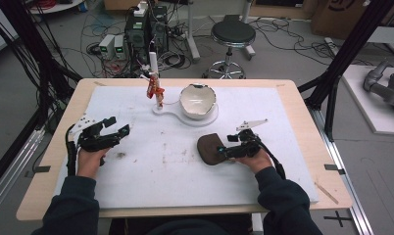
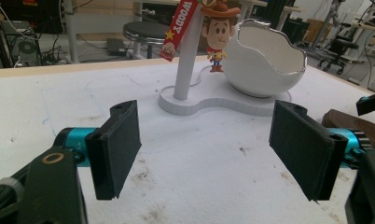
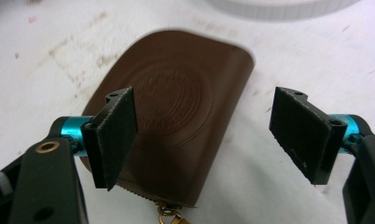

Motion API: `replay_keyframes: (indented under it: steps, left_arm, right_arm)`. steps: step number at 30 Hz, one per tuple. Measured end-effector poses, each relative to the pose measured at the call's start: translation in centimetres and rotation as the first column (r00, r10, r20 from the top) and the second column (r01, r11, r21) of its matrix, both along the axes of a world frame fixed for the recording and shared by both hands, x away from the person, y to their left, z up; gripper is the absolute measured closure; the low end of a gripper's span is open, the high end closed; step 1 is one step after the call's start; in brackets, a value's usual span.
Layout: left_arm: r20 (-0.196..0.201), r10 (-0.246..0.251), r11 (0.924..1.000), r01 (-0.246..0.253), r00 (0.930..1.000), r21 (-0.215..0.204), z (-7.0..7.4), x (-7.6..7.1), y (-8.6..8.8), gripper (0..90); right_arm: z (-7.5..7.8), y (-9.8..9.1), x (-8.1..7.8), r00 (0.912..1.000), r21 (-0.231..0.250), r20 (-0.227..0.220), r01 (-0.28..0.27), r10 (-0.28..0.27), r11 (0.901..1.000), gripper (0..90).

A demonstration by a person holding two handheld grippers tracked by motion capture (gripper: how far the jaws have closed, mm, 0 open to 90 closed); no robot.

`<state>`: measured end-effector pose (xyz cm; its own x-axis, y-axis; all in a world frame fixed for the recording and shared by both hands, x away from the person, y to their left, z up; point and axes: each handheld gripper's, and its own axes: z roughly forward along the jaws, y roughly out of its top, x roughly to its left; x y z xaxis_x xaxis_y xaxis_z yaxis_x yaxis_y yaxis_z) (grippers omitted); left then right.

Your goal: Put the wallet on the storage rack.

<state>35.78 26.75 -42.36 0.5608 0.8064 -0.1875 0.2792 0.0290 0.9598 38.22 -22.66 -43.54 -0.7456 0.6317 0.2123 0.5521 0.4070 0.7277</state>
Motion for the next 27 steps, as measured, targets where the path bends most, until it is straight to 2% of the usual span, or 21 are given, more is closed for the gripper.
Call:
replay_keyframes:
  steps: [2,5,6,7,10,12,16,18,19,21,23,26,27]
  left_arm:
    - [0.0,0.0,1.0,0.0,1.0,0.002,0.0,0.0,0.0,24.7]
    - [0.0,0.0,1.0,0.0,1.0,0.003,0.0,0.0,0.0,24.7]
    - [-0.001,0.0,1.0,0.0,1.0,0.003,0.0,0.0,0.0,24.7]
    - [-0.002,0.001,1.0,-0.001,1.0,0.005,0.0,0.0,-0.1,24.7]
    - [-0.003,-0.003,0.9999,0.003,1.0,0.01,-0.1,0.0,-0.1,25.0]
    - [-0.005,-0.008,0.9999,0.008,1.0,0.012,-0.1,0.1,-0.2,25.2]
    - [-0.005,-0.008,0.9999,0.008,1.0,0.014,-0.1,0.1,-0.2,25.4]
    - [-0.006,-0.008,0.9998,0.008,0.9999,0.017,-0.1,0.1,-0.2,25.4]
    - [-0.008,-0.008,0.9998,0.008,0.9999,0.017,-0.1,0.1,-0.2,25.4]
    - [-0.008,-0.009,0.9998,0.009,0.9999,0.018,-0.1,0.1,-0.3,25.4]
    - [-0.009,-0.013,0.9998,0.013,0.9999,0.016,-0.1,0.1,-0.3,25.4]
    - [-0.013,-0.028,0.9996,0.028,0.9995,0.007,-0.2,0.2,-0.6,26.4]
    - [-0.019,-0.044,0.9989,0.044,0.9988,-0.017,-0.3,0.3,-0.9,28.0]
  right_arm:
    - [-0.3,0.4,0.1,0.9998,-0.013,-0.019,-0.01,0.01,0.9999,23.3]
    - [-0.6,0.7,0.2,0.9982,0.005,-0.056,-0.024,0.024,0.9997,23.1]
    - [-0.9,0.7,0.3,0.9936,0.031,-0.104,-0.041,0.044,0.9987,23.1]
    - [-1.1,0.7,0.4,0.9896,0.049,-0.131,-0.054,0.06,0.9974,22.2]
    - [-1.2,0.7,0.5,0.9888,0.048,-0.13,-0.068,0.073,0.9966,23.1]
    - [-1.1,0.7,0.5,0.9855,0.052,-0.145,-0.081,0.088,0.9953,30.3]
    - [-0.9,0.7,0.5,0.9829,0.05,-0.156,-0.092,0.099,0.9945,37.0]
    - [-0.7,0.8,0.2,0.9856,0.023,-0.104,-0.132,0.134,0.991,41.5]
    - [-0.5,1.1,0.0,0.986,0.004,-0.059,-0.156,0.156,0.9877,43.3]
    - [-0.2,1.5,-0.4,0.983,-0.026,0.001,-0.183,0.183,0.9827,45.8]
    - [0.1,1.8,-0.8,0.9751,-0.061,0.067,-0.208,0.212,0.9763,47.6]
    - [0.3,2.1,-1.2,0.9638,-0.091,0.12,-0.228,0.238,0.9693,50.1]
    - [0.4,2.1,-1.2,0.9628,-0.095,0.125,-0.229,0.24,0.9688,50.7]
